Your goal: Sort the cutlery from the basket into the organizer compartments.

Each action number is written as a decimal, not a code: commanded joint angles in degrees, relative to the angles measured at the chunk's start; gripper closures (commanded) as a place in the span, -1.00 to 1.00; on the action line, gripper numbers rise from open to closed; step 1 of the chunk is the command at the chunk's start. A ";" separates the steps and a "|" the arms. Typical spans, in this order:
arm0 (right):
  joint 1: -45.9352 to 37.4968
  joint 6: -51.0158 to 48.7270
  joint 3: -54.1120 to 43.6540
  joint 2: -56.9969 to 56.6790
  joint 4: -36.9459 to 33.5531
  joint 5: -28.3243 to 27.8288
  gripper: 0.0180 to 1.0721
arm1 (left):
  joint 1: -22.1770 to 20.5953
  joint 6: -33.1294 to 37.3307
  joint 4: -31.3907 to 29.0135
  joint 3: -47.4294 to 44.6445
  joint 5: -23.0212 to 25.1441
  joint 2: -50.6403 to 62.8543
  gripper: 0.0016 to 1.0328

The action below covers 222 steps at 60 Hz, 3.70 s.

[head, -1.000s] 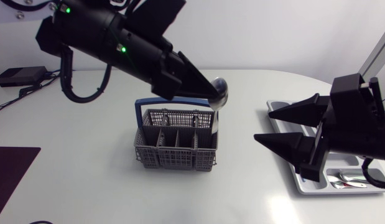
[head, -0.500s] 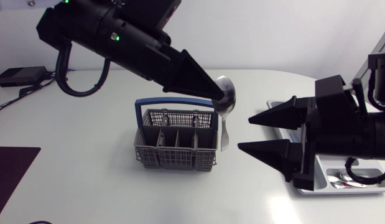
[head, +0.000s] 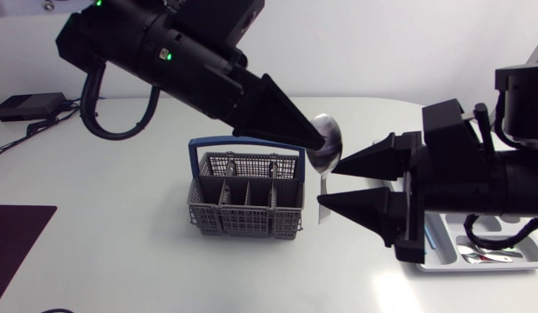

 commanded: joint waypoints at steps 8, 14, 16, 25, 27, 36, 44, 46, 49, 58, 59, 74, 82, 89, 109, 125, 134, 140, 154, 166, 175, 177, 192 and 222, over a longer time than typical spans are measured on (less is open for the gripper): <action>0.80 1.67 1.40 1.24 1.31 -1.70 0.06 | -0.32 -0.51 -0.36 -0.39 1.74 0.65 0.94; 0.89 1.67 1.57 1.50 1.48 -2.40 0.16 | -0.49 -0.59 -0.36 -0.48 1.74 0.74 0.94; 0.89 1.67 1.75 1.59 1.48 -2.66 0.19 | -0.58 -0.59 -0.36 -0.57 1.74 0.74 0.94; 1.51 1.76 2.36 2.03 0.96 -4.07 0.42 | -0.58 -0.68 -0.36 -0.48 1.74 0.74 0.94; 1.60 1.67 2.45 2.03 0.96 -4.07 0.49 | -0.58 -0.68 -0.36 -0.57 1.83 0.74 0.94; 1.95 1.59 2.36 2.03 0.43 -4.60 0.85 | -0.49 -0.77 -0.36 -0.39 1.74 0.74 0.94; 2.21 1.59 2.54 1.85 -0.54 -4.69 0.89 | -0.32 -0.86 -0.36 0.14 1.74 0.74 0.94; 2.21 1.59 2.63 1.85 -0.80 -4.69 0.89 | -0.05 -0.86 -0.36 0.31 1.83 0.74 0.94; 2.30 1.32 2.72 1.85 -1.50 -4.60 0.89 | 0.39 -1.03 -0.27 0.58 1.83 0.82 0.94; 1.77 1.32 2.72 1.68 -2.38 -3.98 0.89 | 2.85 -2.35 0.70 1.28 1.83 0.65 0.26; 1.60 1.32 2.80 1.59 -2.56 -3.98 0.89 | 3.29 -2.35 0.70 1.46 1.74 0.47 0.11; -6.93 -0.70 4.74 1.59 -5.28 -1.79 0.89 | 6.98 -2.26 3.07 0.58 -3.35 -2.52 -0.40; -13.08 -3.42 5.97 2.82 -6.60 1.38 0.89 | 7.86 -1.56 3.07 -0.74 -7.22 -3.13 -0.45; -20.20 -5.97 7.73 5.63 -6.51 5.33 0.89 | 7.86 -1.03 4.92 -3.90 -14.16 -5.07 -0.48; -37.60 -7.20 12.82 22.33 1.04 17.90 0.89 | 10.32 1.34 9.49 -11.90 -27.52 -9.64 -0.57; -42.09 -5.62 15.99 34.64 5.70 25.37 0.89 | 12.87 3.01 12.12 -17.00 -31.39 -12.45 -0.62; -43.05 -5.18 17.92 40.61 7.99 29.06 0.89 | 15.77 4.41 13.18 -19.64 -31.48 -13.59 -0.65; -43.32 -3.78 20.12 45.71 8.52 31.44 0.89 | 17.17 4.85 13.18 -20.52 -31.39 -14.12 -0.65; -43.40 -1.14 23.72 54.24 8.43 35.39 0.89 | 18.32 5.65 13.18 -22.19 -31.39 -15.17 -0.65; -41.56 0.36 24.86 58.19 8.25 38.29 0.89 | 18.05 5.65 13.27 -22.27 -31.39 -15.26 -0.65; -40.06 0.88 25.83 61.18 8.16 40.40 0.88 | 17.61 5.47 13.27 -22.27 -31.39 -15.26 -0.65; -39.89 1.06 26.18 61.71 8.16 40.67 0.88 | 17.61 5.38 13.27 -22.27 -31.39 -15.26 -0.65; -38.48 2.20 28.56 65.75 8.16 42.60 0.62 | 17.96 5.38 13.27 -22.89 -31.39 -16.05 -0.65; -37.16 2.03 21.79 52.13 8.60 40.84 -0.36 | 23.94 9.16 12.39 -26.93 -31.48 -18.78 -0.65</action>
